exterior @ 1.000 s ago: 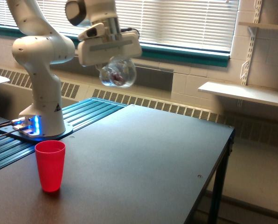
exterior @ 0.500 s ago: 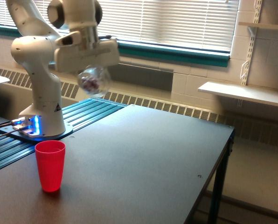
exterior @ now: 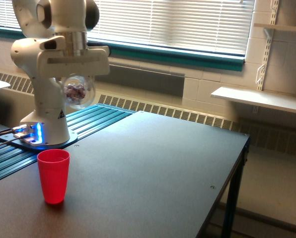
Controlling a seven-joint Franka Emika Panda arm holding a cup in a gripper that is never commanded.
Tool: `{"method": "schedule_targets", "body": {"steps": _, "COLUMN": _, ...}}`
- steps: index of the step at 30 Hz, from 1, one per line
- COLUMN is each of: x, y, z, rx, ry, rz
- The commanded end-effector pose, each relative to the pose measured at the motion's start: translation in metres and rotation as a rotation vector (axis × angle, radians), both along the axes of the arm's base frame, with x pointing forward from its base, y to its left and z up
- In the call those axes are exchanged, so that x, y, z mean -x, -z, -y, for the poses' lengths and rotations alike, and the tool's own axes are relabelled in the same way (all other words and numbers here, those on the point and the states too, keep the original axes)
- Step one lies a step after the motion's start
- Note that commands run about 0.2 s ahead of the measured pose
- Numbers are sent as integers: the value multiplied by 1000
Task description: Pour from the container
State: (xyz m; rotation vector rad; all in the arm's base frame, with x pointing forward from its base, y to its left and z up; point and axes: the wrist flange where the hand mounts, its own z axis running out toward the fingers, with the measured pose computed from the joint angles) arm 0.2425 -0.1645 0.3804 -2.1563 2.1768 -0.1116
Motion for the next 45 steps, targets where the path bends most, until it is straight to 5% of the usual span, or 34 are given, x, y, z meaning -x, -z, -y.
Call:
{"method": "schedule_targets", "body": {"steps": 1, "x": 16, "y": 14, "z": 9, "rx": -31, "ry": -1, "rz": -42}}
{"method": "schedule_targets", "body": {"steps": 18, "x": 20, "y": 39, "z": 52, "rx": -50, "ry": 74, "rz": -157}}
{"method": "schedule_targets", "body": {"steps": 31, "x": 2, "y": 38, "z": 80, "rx": -69, "ry": 132, "rz": -155}}
{"method": "schedule_targets", "body": {"steps": 45, "x": -17, "y": 49, "z": 80, "rx": -149, "ry": 95, "rz": -220}}
